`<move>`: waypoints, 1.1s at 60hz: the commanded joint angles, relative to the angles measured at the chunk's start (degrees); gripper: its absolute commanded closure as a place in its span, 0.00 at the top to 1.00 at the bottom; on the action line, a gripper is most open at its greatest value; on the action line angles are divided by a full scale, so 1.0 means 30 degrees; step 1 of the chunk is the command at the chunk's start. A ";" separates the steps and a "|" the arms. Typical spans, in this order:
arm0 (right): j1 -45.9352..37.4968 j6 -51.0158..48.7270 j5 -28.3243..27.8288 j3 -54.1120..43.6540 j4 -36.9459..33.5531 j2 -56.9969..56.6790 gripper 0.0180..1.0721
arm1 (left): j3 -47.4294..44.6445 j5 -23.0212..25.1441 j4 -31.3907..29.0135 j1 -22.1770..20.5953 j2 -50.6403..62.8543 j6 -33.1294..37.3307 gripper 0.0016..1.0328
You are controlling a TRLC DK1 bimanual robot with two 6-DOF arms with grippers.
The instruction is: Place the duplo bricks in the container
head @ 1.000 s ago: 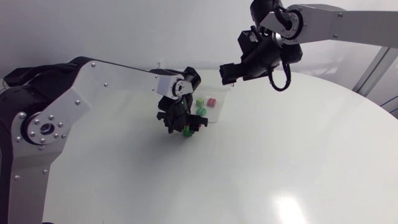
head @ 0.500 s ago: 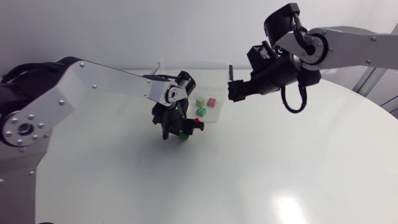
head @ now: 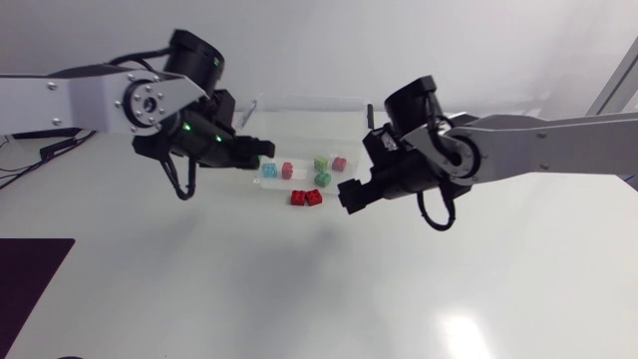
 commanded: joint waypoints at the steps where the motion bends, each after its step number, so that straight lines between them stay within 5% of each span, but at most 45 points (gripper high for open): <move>1: 0.0302 0.0429 0.0135 0.0234 0.0279 0.1987 0.91 | -0.0070 0.0111 0.0589 0.0513 -0.0875 0.0757 0.28; 23: 0.1591 0.1015 0.1453 0.4131 0.0689 0.6938 0.91 | 0.4793 0.0111 0.3284 0.1627 0.2084 0.2046 0.29; 66: 0.1298 0.1308 0.2215 0.8174 -0.0571 1.0043 0.91 | 1.4637 0.0170 0.2376 0.1451 1.2162 0.2691 0.32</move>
